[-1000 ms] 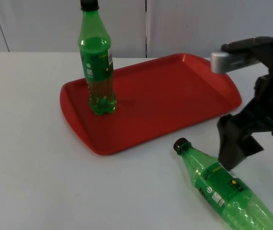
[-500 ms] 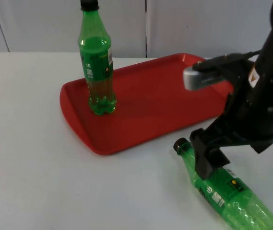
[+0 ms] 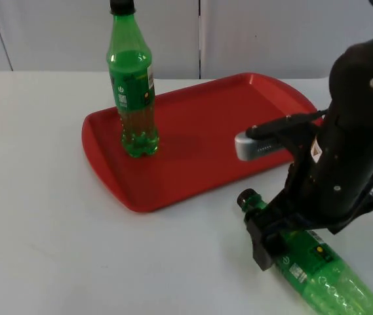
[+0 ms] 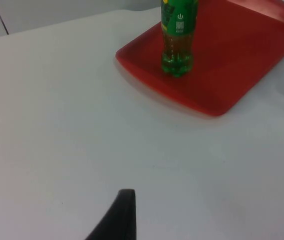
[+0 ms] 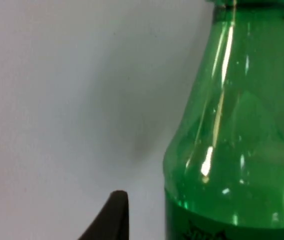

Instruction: Place the bottle upright on the tray.

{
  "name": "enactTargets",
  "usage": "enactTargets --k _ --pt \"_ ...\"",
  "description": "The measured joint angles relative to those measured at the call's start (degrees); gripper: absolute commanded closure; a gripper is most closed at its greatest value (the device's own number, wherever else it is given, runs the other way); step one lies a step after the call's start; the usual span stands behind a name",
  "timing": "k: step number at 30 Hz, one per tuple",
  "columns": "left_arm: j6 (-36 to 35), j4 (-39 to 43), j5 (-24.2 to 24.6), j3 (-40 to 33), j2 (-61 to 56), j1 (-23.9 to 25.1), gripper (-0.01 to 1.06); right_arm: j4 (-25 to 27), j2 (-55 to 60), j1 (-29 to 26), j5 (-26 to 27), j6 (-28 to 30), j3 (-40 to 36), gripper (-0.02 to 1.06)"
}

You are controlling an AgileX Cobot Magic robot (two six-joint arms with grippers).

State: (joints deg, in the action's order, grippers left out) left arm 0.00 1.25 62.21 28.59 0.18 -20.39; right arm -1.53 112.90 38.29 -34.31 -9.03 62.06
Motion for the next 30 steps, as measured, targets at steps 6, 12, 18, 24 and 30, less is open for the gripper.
enactTargets --k 6,12,18,24,30 --pt "0.0 0.0 0.0 0.0 0.0 0.0 0.0 -0.1 1.9 0.0 2.2 0.0 0.0 0.03" --pt "0.0 0.0 0.0 0.0 0.0 0.0 0.0 -0.4 3.6 0.0 2.3 0.0 0.0 0.11" --pt "0.0 0.0 0.0 0.0 0.0 0.0 0.0 -1.9 4.6 0.9 3.2 -0.3 0.0 0.14" --pt "0.0 0.0 0.0 0.0 0.0 0.0 0.0 -2.1 4.7 1.4 3.6 -0.7 0.0 0.53" --pt "0.0 0.0 0.0 0.0 0.0 0.0 0.0 -2.3 4.7 1.7 3.6 -1.5 0.1 1.0"
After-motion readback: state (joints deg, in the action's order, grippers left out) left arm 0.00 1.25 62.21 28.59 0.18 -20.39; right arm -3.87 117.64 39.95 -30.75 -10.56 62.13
